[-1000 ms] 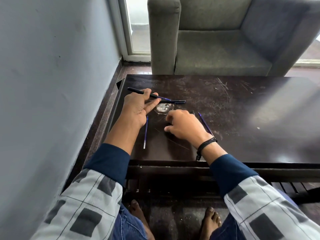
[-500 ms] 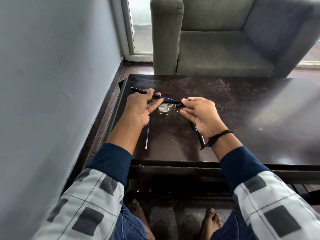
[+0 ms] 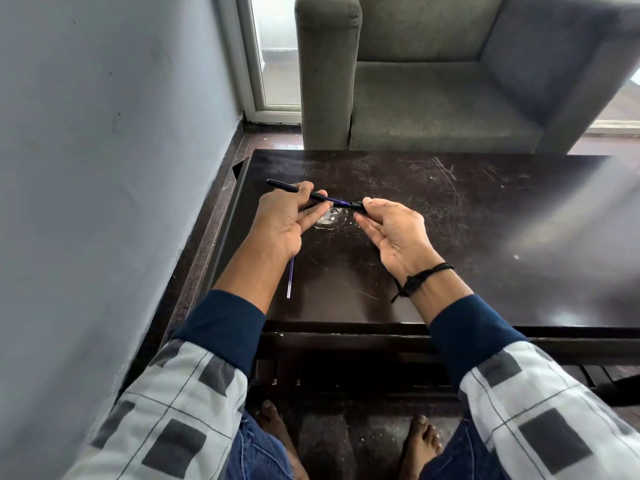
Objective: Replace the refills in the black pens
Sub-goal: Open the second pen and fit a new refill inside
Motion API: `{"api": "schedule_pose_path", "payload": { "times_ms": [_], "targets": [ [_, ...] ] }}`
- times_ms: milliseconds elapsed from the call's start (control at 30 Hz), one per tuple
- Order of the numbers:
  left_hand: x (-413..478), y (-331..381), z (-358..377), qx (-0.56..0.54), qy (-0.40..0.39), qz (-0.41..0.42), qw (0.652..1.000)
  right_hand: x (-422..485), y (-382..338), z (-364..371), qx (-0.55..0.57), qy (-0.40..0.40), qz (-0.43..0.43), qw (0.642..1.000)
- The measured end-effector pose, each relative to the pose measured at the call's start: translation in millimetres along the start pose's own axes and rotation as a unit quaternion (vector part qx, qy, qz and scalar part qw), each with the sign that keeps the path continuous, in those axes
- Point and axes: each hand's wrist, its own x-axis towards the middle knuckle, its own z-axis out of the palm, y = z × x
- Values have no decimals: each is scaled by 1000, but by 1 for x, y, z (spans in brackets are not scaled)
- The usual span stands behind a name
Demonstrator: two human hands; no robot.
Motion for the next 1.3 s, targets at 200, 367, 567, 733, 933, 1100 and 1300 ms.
{"api": "schedule_pose_path", "payload": {
  "times_ms": [200,367,567,733,933,1100,1300],
  "targets": [
    [1,1,-2,-3,1,-1,1000,4,-3,-4,-53,32,-22,998],
    [3,4,-4,-14,0,6,1000,13,0,-9,-343,43,-84,935],
    [3,6,-6,-19,0,10,1000,4,8,-8,-598,-26,-54,800],
    [2,6,-7,-22,-4,11,1000,3,7,-9,-658,-41,-69,749],
    [1,8,-7,-24,-7,16,1000,6,-15,-19,-739,44,-182,647],
    [1,7,-6,-23,-5,14,1000,5,-13,-21,-785,37,-184,590],
    [0,8,-6,-27,-4,13,1000,5,-5,-18,-786,2,-189,589]
  ]
}}
